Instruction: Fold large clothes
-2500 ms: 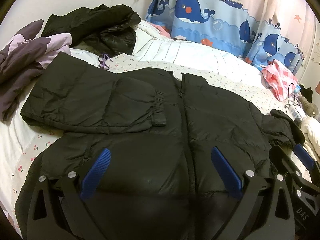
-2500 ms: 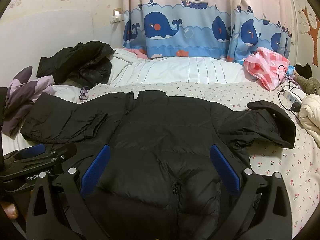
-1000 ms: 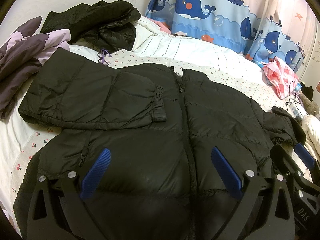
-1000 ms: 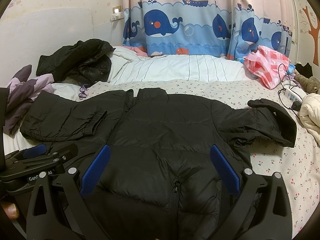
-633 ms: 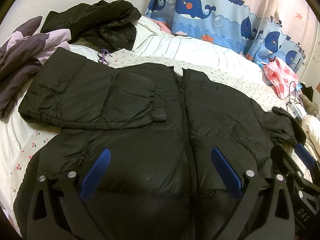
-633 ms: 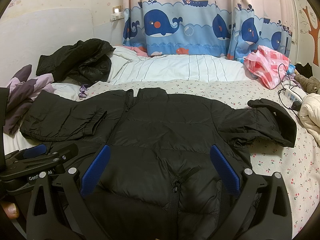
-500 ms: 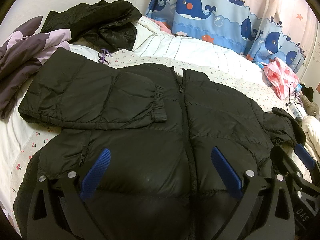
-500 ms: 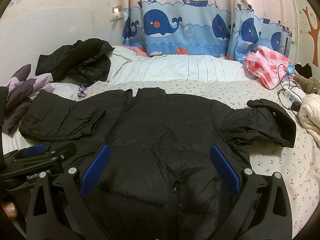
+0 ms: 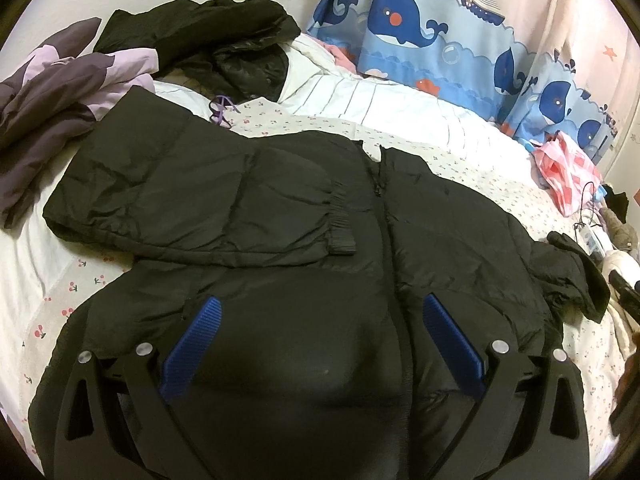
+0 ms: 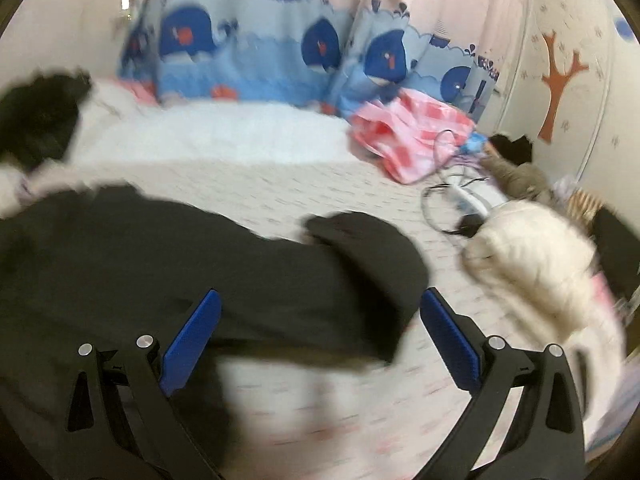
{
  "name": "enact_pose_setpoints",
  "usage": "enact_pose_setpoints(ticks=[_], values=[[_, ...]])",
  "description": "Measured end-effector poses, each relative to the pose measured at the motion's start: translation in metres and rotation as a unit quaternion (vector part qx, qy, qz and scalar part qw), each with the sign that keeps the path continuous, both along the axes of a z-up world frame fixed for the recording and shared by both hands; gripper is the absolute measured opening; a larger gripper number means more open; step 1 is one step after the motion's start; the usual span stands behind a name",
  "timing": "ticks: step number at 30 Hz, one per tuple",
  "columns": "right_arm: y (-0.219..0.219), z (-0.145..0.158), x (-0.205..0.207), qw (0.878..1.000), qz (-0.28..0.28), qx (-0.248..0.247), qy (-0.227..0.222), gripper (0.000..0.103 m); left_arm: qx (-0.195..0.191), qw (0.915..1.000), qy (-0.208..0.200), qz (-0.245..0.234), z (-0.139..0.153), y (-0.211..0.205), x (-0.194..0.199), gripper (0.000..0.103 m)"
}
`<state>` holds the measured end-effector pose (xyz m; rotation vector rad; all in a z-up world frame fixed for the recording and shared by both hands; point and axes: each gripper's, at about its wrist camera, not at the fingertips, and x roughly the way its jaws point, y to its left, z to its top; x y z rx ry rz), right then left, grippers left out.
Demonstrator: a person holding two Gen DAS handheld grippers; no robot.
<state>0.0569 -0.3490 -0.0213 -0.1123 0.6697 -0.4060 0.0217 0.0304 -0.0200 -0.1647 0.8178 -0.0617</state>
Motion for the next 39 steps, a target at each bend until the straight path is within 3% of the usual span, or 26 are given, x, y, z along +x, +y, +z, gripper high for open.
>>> enact_pose_setpoints(ticks=[4, 6, 10, 12, 14, 15, 17, 20, 21, 22, 23, 24, 27, 31, 33, 34, 35, 36, 37, 39], values=[[-0.029, -0.004, 0.036, 0.998, 0.019, -0.030, 0.048, 0.096, -0.003, 1.0000, 0.005, 0.004, -0.002, 0.001, 0.003, 0.097], [-0.043, -0.012, 0.063, 0.995, 0.009, -0.070, 0.077, 0.096, -0.002, 1.0000, 0.008, 0.002, -0.003, -0.002, 0.005, 0.097], [-0.082, -0.052, 0.117, 0.982, -0.011, -0.090, 0.163, 0.096, 0.003, 0.9999, 0.012, -0.002, -0.005, -0.006, 0.008, 0.097], [-0.112, -0.066, 0.128, 0.983, -0.012, -0.048, 0.178, 0.082, 0.003, 0.9999, 0.013, -0.001, -0.006, -0.007, 0.008, 0.097], [-0.155, -0.057, 0.120, 0.988, -0.041, 0.052, 0.139, 0.035, 0.001, 0.9999, 0.015, -0.001, -0.007, -0.007, 0.009, 0.097], [-0.171, -0.051, 0.112, 0.988, -0.058, 0.086, 0.112, 0.034, 0.000, 0.9999, 0.016, -0.002, -0.007, -0.007, 0.009, 0.097], [-0.228, -0.040, 0.070, 0.971, -0.120, 0.207, 0.019, 0.034, -0.001, 0.9998, 0.020, -0.005, -0.009, -0.009, 0.010, 0.097], [-0.262, -0.044, 0.015, 0.948, -0.163, 0.271, -0.041, 0.037, 0.000, 0.9997, 0.023, -0.009, -0.011, -0.011, 0.010, 0.097], [-0.274, -0.051, -0.008, 0.931, -0.178, 0.313, -0.065, 0.043, 0.000, 0.9997, 0.023, -0.010, -0.012, -0.012, 0.010, 0.097], [-0.284, -0.064, -0.031, 0.906, -0.198, 0.363, -0.088, 0.058, 0.002, 0.9997, 0.023, -0.011, -0.012, -0.013, 0.010, 0.097], [-0.289, -0.074, -0.047, 0.891, -0.212, 0.391, -0.091, 0.068, 0.002, 0.9997, 0.024, -0.011, -0.012, -0.013, 0.009, 0.097], [-0.294, -0.089, -0.059, 0.875, -0.218, 0.424, -0.088, 0.070, 0.002, 0.9997, 0.024, -0.011, -0.012, -0.014, 0.010, 0.097], [-0.300, -0.116, -0.078, 0.842, -0.187, 0.495, -0.099, 0.075, -0.001, 0.9996, 0.027, -0.010, -0.014, -0.013, 0.010, 0.097], [-0.307, -0.118, -0.071, 0.832, -0.159, 0.514, -0.133, 0.091, -0.005, 0.9996, 0.028, -0.008, -0.015, -0.012, 0.010, 0.097], [-0.314, -0.117, -0.059, 0.831, -0.154, 0.516, -0.141, 0.092, -0.007, 0.9995, 0.030, -0.008, -0.014, -0.011, 0.012, 0.097], [-0.317, -0.115, -0.048, 0.833, -0.140, 0.516, -0.145, 0.088, -0.008, 0.9995, 0.030, -0.008, -0.015, -0.012, 0.011, 0.097], [-0.320, -0.113, -0.038, 0.839, -0.128, 0.508, -0.148, 0.061, -0.009, 0.9995, 0.030, -0.008, -0.015, -0.012, 0.011, 0.097], [-0.319, -0.110, -0.030, 0.846, -0.123, 0.500, -0.137, 0.042, -0.009, 0.9995, 0.030, -0.009, -0.014, -0.012, 0.011, 0.097], [-0.316, -0.104, -0.020, 0.853, -0.122, 0.492, -0.126, 0.008, -0.009, 0.9995, 0.029, -0.010, -0.014, -0.013, 0.011, 0.097], [-0.312, -0.079, -0.004, 0.868, -0.103, 0.466, -0.138, 0.005, -0.005, 0.9996, 0.024, -0.012, -0.013, -0.016, 0.010, 0.097]])
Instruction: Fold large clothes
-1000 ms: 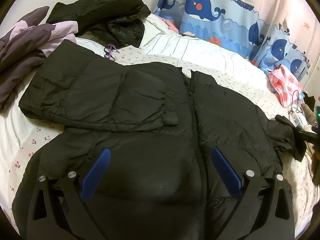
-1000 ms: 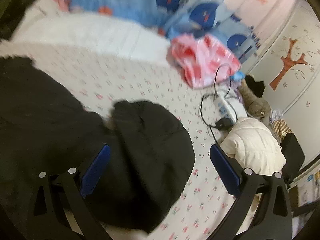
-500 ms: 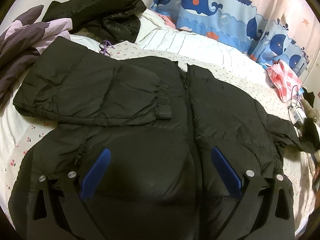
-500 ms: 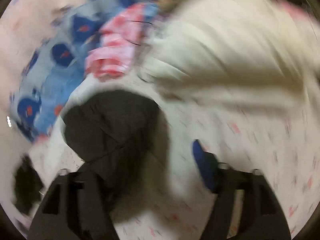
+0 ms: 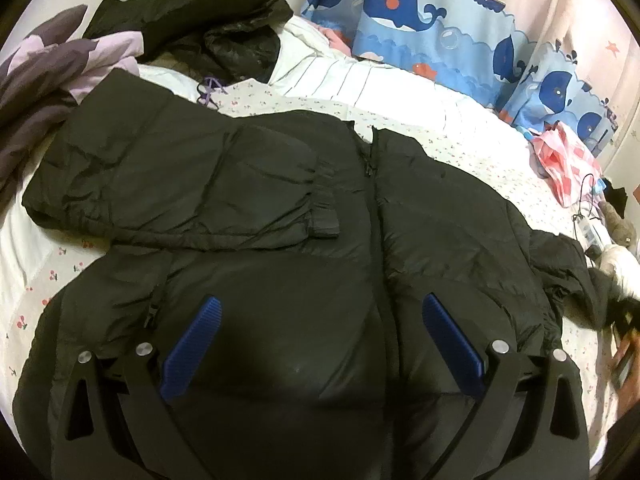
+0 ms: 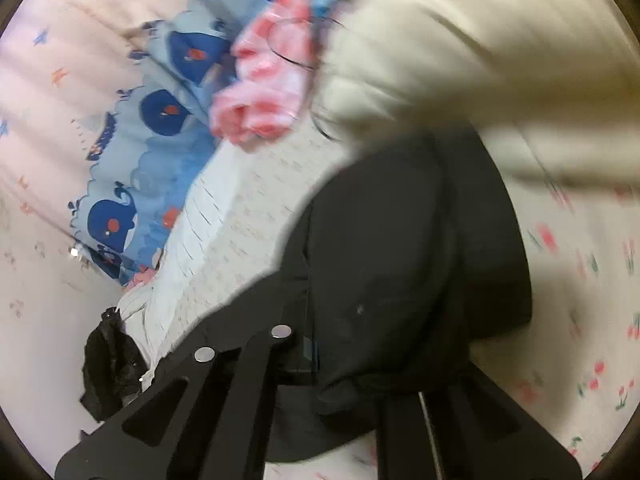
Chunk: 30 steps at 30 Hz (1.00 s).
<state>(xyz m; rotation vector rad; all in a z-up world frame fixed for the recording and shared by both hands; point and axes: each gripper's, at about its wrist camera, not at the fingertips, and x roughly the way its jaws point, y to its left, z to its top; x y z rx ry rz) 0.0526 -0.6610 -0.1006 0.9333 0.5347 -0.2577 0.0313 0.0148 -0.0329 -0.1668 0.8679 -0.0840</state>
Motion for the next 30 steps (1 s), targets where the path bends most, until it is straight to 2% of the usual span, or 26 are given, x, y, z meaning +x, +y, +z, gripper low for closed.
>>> enact_pose_setpoints(ticks=[2, 4, 6, 8, 9, 10, 12, 14, 15, 16, 17, 18, 19, 20, 22, 24, 26, 28, 29, 30], values=[[0.015, 0.046, 0.022, 0.997, 0.031, -0.068, -0.023, 0.004, 0.000, 1.0000, -0.008, 0.001, 0.002, -0.001, 0.000, 0.097], [0.031, 0.117, 0.044, 0.985, 0.058, -0.144, -0.079, 0.003, -0.010, 0.9997, -0.018, 0.008, 0.005, 0.000, 0.001, 0.097], [0.032, 0.168, 0.054, 0.975, 0.053, -0.177, -0.124, 0.003, -0.019, 0.9995, -0.023, 0.014, 0.005, -0.001, 0.003, 0.097], [0.017, 0.196, 0.067, 0.971, 0.033, -0.196, -0.133, 0.003, -0.024, 0.9994, -0.022, 0.015, 0.003, -0.005, 0.007, 0.097], [0.009, 0.198, 0.071, 0.971, 0.019, -0.203, -0.125, 0.003, -0.025, 0.9994, -0.021, 0.014, 0.001, -0.006, 0.007, 0.097], [-0.002, 0.194, 0.076, 0.972, 0.002, -0.209, -0.110, 0.003, -0.025, 0.9995, -0.014, 0.011, -0.003, -0.008, 0.009, 0.097], [-0.038, 0.160, 0.086, 0.977, -0.049, -0.200, -0.050, 0.003, -0.027, 0.9996, 0.006, -0.002, -0.014, -0.013, 0.013, 0.097], [-0.071, 0.102, 0.095, 0.983, -0.071, -0.160, 0.047, 0.006, -0.024, 0.9995, 0.016, -0.012, -0.022, -0.017, 0.012, 0.097], [-0.079, 0.077, 0.094, 0.982, -0.082, -0.149, 0.078, 0.007, -0.021, 0.9995, 0.017, -0.016, -0.023, -0.019, 0.012, 0.097], [-0.083, 0.048, 0.090, 0.982, -0.084, -0.133, 0.102, 0.012, -0.016, 0.9994, 0.018, -0.025, -0.023, -0.020, 0.010, 0.097], [-0.083, 0.037, 0.085, 0.984, -0.077, -0.127, 0.102, 0.012, -0.014, 0.9993, 0.016, -0.032, -0.020, -0.020, 0.007, 0.097], [-0.076, 0.029, 0.079, 0.985, -0.061, -0.127, 0.097, 0.013, -0.013, 0.9991, 0.012, -0.040, -0.016, -0.018, 0.004, 0.097], [-0.063, 0.028, 0.071, 0.985, -0.039, -0.132, 0.100, 0.023, -0.007, 0.9988, 0.002, -0.048, -0.007, -0.011, -0.001, 0.097], [-0.050, 0.030, 0.061, 0.985, -0.021, -0.137, 0.100, 0.050, 0.001, 0.9987, -0.007, -0.051, -0.002, -0.005, -0.006, 0.097], [-0.004, 0.036, 0.022, 0.983, 0.034, -0.162, 0.086, 0.074, 0.032, 0.9974, -0.035, -0.054, 0.017, 0.017, -0.024, 0.097], [0.038, 0.041, -0.014, 0.979, 0.087, -0.167, 0.077, 0.078, 0.061, 0.9959, -0.050, -0.043, 0.031, 0.049, -0.045, 0.097], [0.087, 0.037, -0.050, 0.972, 0.180, -0.131, 0.075, 0.083, 0.079, 0.9954, -0.044, -0.031, 0.037, 0.081, -0.060, 0.097], [0.138, 0.021, -0.080, 0.952, 0.290, -0.062, 0.077, 0.083, 0.109, 0.9936, -0.028, -0.010, 0.037, 0.116, -0.079, 0.097], [0.158, 0.015, -0.092, 0.942, 0.323, -0.036, 0.078, 0.083, 0.125, 0.9920, -0.017, 0.004, 0.037, 0.130, -0.086, 0.097], [0.182, 0.008, -0.101, 0.927, 0.365, -0.010, 0.084, 0.083, 0.135, 0.9906, -0.005, 0.018, 0.034, 0.146, -0.093, 0.097]])
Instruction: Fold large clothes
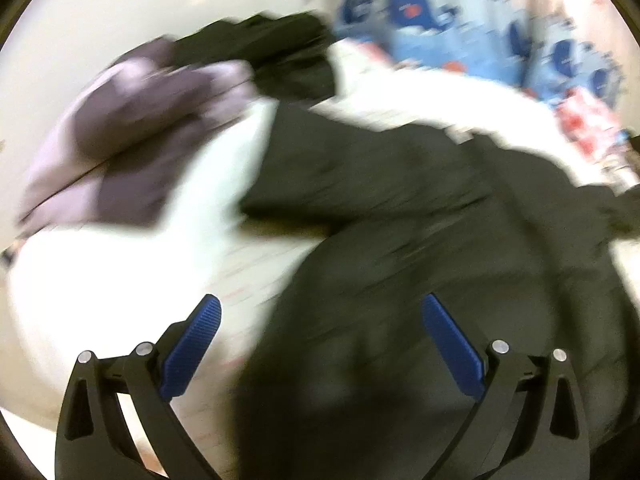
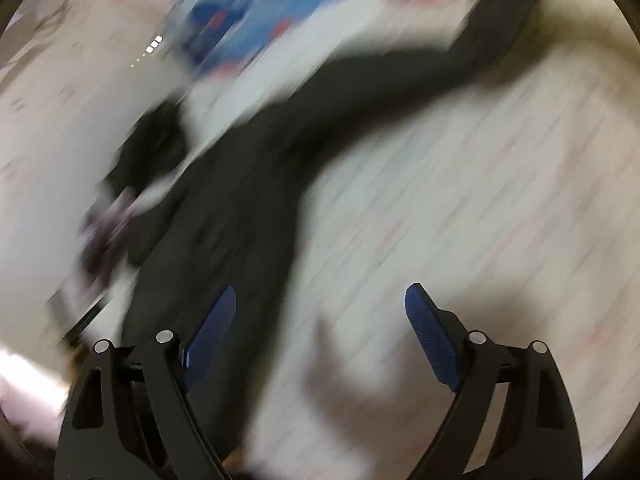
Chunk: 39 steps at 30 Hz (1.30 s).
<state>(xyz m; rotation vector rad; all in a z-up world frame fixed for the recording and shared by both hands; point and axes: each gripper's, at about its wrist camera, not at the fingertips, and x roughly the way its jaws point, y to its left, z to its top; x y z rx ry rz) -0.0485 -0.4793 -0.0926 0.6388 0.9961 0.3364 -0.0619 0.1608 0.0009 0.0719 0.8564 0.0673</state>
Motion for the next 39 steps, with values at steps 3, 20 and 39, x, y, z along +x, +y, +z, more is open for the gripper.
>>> enact_pose_setpoints(ticks=[3, 20, 39], values=[[0.056, -0.012, -0.012, 0.997, 0.077, 0.003, 0.024, 0.083, -0.017, 0.9989, 0.035, 0.027, -0.012, 0.038, -0.021, 0.097], [0.063, 0.085, -0.007, 0.990, 0.102, 0.039, -0.092, 0.008, -0.044, 0.9797, 0.175, -0.087, -0.027, -0.020, -0.052, 0.072], [0.082, 0.121, 0.013, 0.981, -0.023, -0.137, -0.138, 0.078, 0.140, 0.9701, -0.041, -0.195, 0.000, -0.143, 0.071, 0.096]])
